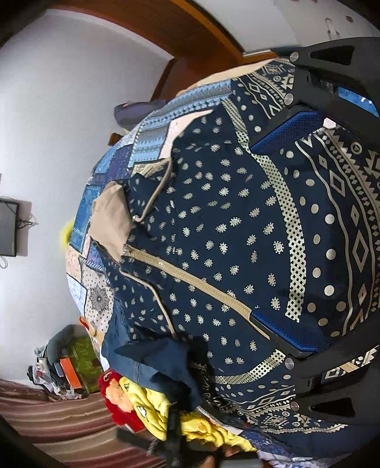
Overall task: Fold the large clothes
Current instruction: 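Lift the sleeve with the left tool and fold it across the jacket body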
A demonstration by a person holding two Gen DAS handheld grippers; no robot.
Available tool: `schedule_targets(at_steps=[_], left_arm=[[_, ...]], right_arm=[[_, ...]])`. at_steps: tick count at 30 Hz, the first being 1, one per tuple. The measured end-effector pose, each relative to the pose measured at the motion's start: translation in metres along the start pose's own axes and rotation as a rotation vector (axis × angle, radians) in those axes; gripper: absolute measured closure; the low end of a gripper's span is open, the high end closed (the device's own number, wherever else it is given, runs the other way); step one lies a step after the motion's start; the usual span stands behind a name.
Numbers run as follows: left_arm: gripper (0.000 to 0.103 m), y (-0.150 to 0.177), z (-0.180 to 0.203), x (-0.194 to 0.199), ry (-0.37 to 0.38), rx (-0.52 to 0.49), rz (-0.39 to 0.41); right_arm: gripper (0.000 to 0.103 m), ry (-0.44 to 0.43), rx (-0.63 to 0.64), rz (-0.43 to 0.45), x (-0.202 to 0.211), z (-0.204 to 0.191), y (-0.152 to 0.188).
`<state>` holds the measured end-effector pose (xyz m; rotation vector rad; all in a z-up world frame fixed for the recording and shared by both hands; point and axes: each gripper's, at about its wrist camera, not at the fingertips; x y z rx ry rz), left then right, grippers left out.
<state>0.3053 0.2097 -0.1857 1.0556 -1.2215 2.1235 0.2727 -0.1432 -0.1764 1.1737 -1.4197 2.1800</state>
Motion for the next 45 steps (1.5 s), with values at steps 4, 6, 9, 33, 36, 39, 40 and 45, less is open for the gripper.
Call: schedule_targets(at_steps=[4,6,9,33,36,39,40,45], left_arm=[[0.096,-0.033,0.023,0.063,0.055,-0.032,0.153],[0.096,-0.045,0.042,0.085,0.086,-0.061,0.207],[0.096,-0.058,0.078,0.119,0.163,-0.104,0.279],[0.096,0.1,0.329,-0.019,0.396,-0.547,-0.209],[0.095,0.122,0.334,-0.024,0.381,-0.591,-0.253],[0.089,0.131,0.33,-0.023,0.358,-0.632,-0.267],[0.083,0.132,0.327,-0.019,0.354,-0.647,-0.271],[0.045,0.117,0.289,0.017,0.356,-0.656,-0.177]], right_arm=[[0.0,-0.009,-0.033,0.023,0.007,0.009,-0.001],[0.0,-0.025,-0.074,0.033,0.011,0.018,-0.002],[0.0,-0.036,-0.116,0.055,0.02,0.03,-0.002],[0.0,0.077,-0.323,0.035,0.059,0.157,0.052],[0.0,0.085,-0.318,0.017,0.055,0.159,0.057],[0.0,0.083,-0.303,0.006,0.049,0.155,0.057],[0.0,0.078,-0.296,0.003,0.046,0.153,0.056],[0.0,0.026,-0.285,0.008,0.032,0.14,0.044]])
Point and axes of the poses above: each gripper's, at about its wrist camera, not at the fingertips, and x roughly against the way its jaws point, z to its right, y to its underside, and after that the axes turned 9 degrees about x, right-handed
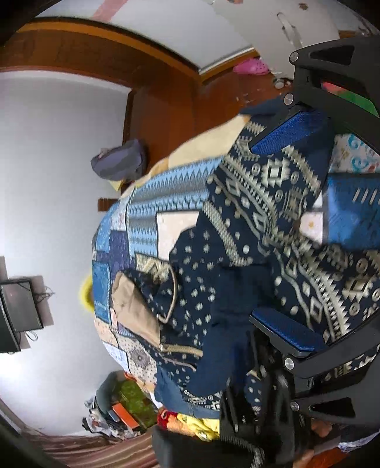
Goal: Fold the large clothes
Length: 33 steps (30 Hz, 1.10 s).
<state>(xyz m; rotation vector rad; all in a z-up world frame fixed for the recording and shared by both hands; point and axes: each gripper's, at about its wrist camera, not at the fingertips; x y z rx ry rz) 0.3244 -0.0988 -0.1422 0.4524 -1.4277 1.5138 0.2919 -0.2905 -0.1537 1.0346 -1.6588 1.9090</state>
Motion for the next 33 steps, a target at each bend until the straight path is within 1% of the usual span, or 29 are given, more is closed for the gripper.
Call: schedule_targets(at_steps=[3,4,6,7,9,12,15,18,20,22,24,25,26,27,28,29,30,31,33], left_arm=[[0.041,0.007,-0.025,0.028,-0.051,0.017,0.047],[0.039,0.013,-0.039,0.039,-0.087,0.028,0.061],[0.038,0.023,-0.063,0.051,-0.145,0.051,0.073],[0.038,0.031,-0.078,0.056,-0.187,0.064,0.075],[0.038,0.049,-0.112,0.063,-0.283,0.091,0.06],[0.038,0.073,-0.151,0.062,-0.369,0.15,0.016],[0.038,0.095,-0.178,0.051,-0.407,0.184,-0.039],[0.038,0.107,-0.186,0.042,-0.404,0.174,-0.06],[0.037,0.108,-0.183,0.037,-0.42,0.143,-0.033],[0.038,0.105,-0.177,0.032,-0.442,0.101,-0.008],[0.038,0.102,-0.174,0.028,-0.462,0.072,0.01],[0.043,0.099,-0.171,0.024,-0.473,0.053,0.021],[0.046,0.096,-0.168,0.021,-0.48,0.038,0.026],[0.053,0.094,-0.166,0.018,-0.489,0.021,0.028],[0.065,0.091,-0.163,0.017,-0.508,0.0,0.03],[0.07,0.086,-0.165,0.014,-0.52,-0.004,0.03],[0.08,0.084,-0.166,0.015,-0.527,0.0,0.036],[0.088,0.083,-0.169,0.018,-0.53,0.012,0.049],[0.091,0.081,-0.181,0.032,-0.51,0.059,0.073]], right_arm=[[0.0,-0.053,-0.012,-0.022,-0.013,-0.011,-0.005],[0.0,-0.068,-0.016,-0.032,-0.017,-0.015,-0.006],[0.0,-0.097,-0.006,-0.051,-0.025,-0.025,-0.006],[0.0,-0.106,0.006,-0.058,-0.029,-0.032,-0.006],[0.0,-0.115,0.04,-0.071,-0.035,-0.045,-0.004],[0.0,-0.135,0.116,-0.096,-0.044,-0.071,0.0],[0.0,-0.127,0.233,-0.115,-0.053,-0.1,0.004],[0.0,-0.098,0.338,-0.118,-0.064,-0.123,0.004],[0.0,-0.058,0.359,-0.134,-0.074,-0.129,0.003],[0.0,-0.068,0.347,-0.158,-0.084,-0.131,0.001],[0.0,-0.054,0.336,-0.183,-0.096,-0.131,0.0],[0.0,-0.044,0.335,-0.189,-0.1,-0.131,0.0],[0.0,-0.041,0.329,-0.196,-0.105,-0.13,-0.001],[0.0,-0.042,0.314,-0.199,-0.107,-0.127,-0.003],[0.0,-0.034,0.297,-0.201,-0.108,-0.123,-0.005],[0.0,-0.021,0.288,-0.199,-0.108,-0.119,-0.007],[0.0,-0.01,0.283,-0.194,-0.106,-0.113,-0.01],[0.0,0.004,0.278,-0.186,-0.105,-0.107,-0.012],[0.0,0.019,0.271,-0.181,-0.103,-0.098,-0.014]])
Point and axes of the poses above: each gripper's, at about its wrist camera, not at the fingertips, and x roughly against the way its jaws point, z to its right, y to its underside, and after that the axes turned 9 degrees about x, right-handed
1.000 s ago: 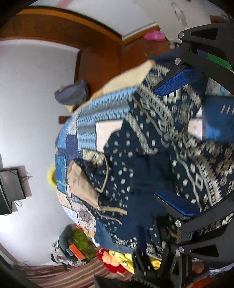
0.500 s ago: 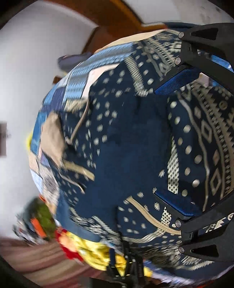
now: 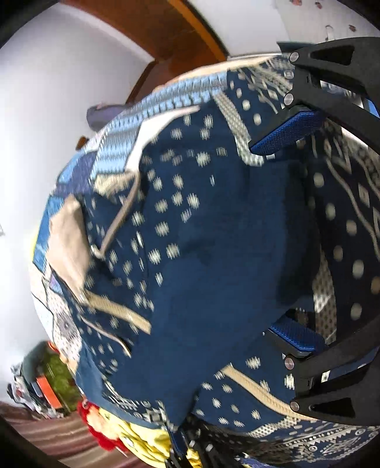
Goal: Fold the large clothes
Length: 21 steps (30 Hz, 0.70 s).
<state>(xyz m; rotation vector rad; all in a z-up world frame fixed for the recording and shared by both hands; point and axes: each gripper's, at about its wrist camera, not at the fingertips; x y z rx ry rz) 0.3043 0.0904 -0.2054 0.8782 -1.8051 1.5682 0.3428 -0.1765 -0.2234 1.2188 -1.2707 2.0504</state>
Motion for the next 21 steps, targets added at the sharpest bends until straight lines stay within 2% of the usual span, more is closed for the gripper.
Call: schedule_targets(at_steps=[4,6,7,9,12,14,18,21], left_arm=[[0.093,-0.001,-0.041,0.016,0.08,0.138,-0.003],[0.093,0.005,-0.055,0.021,0.159,0.19,-0.03],[0.093,0.008,-0.057,0.022,0.193,0.195,-0.047],[0.092,0.016,-0.055,0.025,0.215,0.181,-0.069],[0.092,0.029,-0.044,0.029,0.206,0.135,-0.103],[0.088,0.033,-0.038,0.032,0.206,0.116,-0.117],[0.062,0.032,-0.036,0.046,0.228,0.13,-0.104],[0.044,0.02,-0.044,0.06,0.22,0.178,-0.048]], right_arm=[[0.0,0.023,-0.034,-0.033,-0.002,0.019,0.008],[0.0,0.006,-0.06,-0.048,0.001,0.027,0.017],[0.0,0.0,-0.063,-0.051,0.003,0.029,0.02],[0.0,-0.003,-0.059,-0.046,0.011,0.032,0.028],[0.0,-0.006,-0.055,-0.017,0.029,0.035,0.038],[0.0,-0.016,-0.07,0.013,0.04,0.04,0.037],[0.0,-0.054,-0.121,0.067,0.05,0.047,0.026],[0.0,-0.102,-0.165,0.056,0.035,0.048,0.013]])
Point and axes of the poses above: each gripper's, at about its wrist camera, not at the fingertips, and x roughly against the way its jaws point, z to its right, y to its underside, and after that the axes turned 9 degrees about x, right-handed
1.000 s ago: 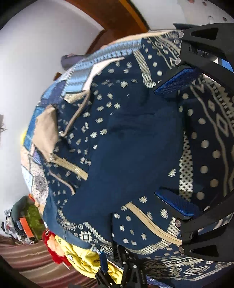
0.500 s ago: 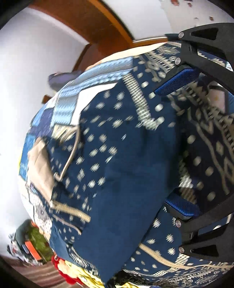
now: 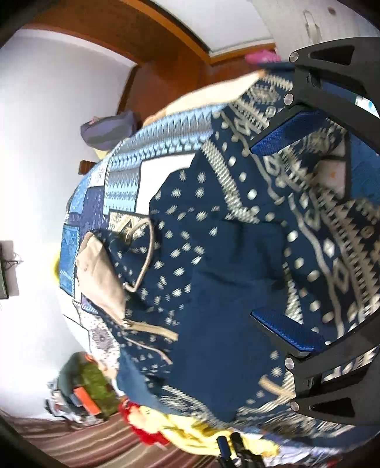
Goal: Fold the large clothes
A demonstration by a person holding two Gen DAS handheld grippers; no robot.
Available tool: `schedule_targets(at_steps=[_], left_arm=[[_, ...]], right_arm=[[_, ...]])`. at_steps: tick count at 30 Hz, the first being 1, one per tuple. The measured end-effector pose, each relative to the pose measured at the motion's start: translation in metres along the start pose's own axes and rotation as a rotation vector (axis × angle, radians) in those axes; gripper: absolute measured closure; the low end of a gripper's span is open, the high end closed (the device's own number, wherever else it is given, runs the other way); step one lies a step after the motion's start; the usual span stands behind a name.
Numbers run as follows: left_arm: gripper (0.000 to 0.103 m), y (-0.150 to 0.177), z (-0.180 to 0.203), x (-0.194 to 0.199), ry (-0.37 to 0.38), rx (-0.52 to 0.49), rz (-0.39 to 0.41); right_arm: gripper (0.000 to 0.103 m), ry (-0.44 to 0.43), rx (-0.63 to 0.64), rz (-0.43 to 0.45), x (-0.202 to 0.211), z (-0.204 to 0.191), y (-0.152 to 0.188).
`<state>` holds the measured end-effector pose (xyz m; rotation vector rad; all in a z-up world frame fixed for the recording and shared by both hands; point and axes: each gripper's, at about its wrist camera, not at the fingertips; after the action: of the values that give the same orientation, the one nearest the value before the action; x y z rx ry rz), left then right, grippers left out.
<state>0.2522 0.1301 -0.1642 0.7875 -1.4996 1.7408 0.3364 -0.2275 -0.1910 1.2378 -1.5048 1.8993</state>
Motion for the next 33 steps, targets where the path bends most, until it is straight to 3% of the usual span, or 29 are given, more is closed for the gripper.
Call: schedule_targets(at_steps=[3,7,10,12,13,14,15,19,22,26,30,33], left_arm=[[0.041,-0.02,-0.009,0.006,-0.04,0.05,0.048],[0.041,-0.037,-0.018,-0.006,-0.071,0.087,0.043],[0.041,-0.042,-0.019,-0.023,-0.088,0.103,0.025],[0.041,-0.042,-0.019,-0.031,-0.091,0.105,0.018],[0.041,-0.042,-0.019,-0.035,-0.094,0.107,0.013],[0.041,-0.043,-0.019,-0.04,-0.097,0.115,0.008],[0.041,-0.043,-0.02,-0.043,-0.097,0.126,0.005],[0.041,-0.048,-0.029,-0.043,-0.088,0.175,0.014],[0.041,-0.055,-0.04,-0.037,-0.093,0.206,0.031],[0.041,-0.065,-0.049,-0.032,-0.108,0.209,0.036],[0.041,-0.07,-0.054,-0.037,-0.074,0.217,0.017],[0.041,-0.071,-0.057,-0.05,-0.007,0.241,-0.021]], right_arm=[[0.0,-0.034,-0.033,-0.059,-0.031,-0.001,-0.004],[0.007,-0.04,-0.059,-0.13,-0.064,0.0,-0.004],[0.011,-0.028,-0.041,-0.098,-0.068,-0.004,-0.004],[0.026,-0.015,-0.025,-0.069,-0.066,-0.007,-0.006],[0.04,-0.02,-0.014,-0.057,-0.064,-0.009,-0.007],[0.064,-0.062,-0.003,-0.058,-0.065,-0.01,-0.009],[0.071,-0.096,-0.008,-0.072,-0.067,-0.011,-0.012],[0.084,-0.103,0.001,-0.062,-0.061,-0.016,-0.023],[0.086,-0.1,0.043,-0.013,-0.044,-0.015,-0.034],[0.089,-0.022,0.121,0.071,-0.009,-0.011,-0.051],[0.089,0.063,0.118,0.087,0.006,0.004,-0.056],[0.089,0.122,0.118,0.065,0.005,0.009,-0.045]])
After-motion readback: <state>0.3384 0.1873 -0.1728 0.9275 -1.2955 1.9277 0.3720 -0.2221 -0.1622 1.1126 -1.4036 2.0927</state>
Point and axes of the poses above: each gripper's, at about its wrist camera, not at the fingertips, and x roughly against the way its jaws point, z to its right, y to its underside, and after that the axes turned 9 degrees about x, right-handed
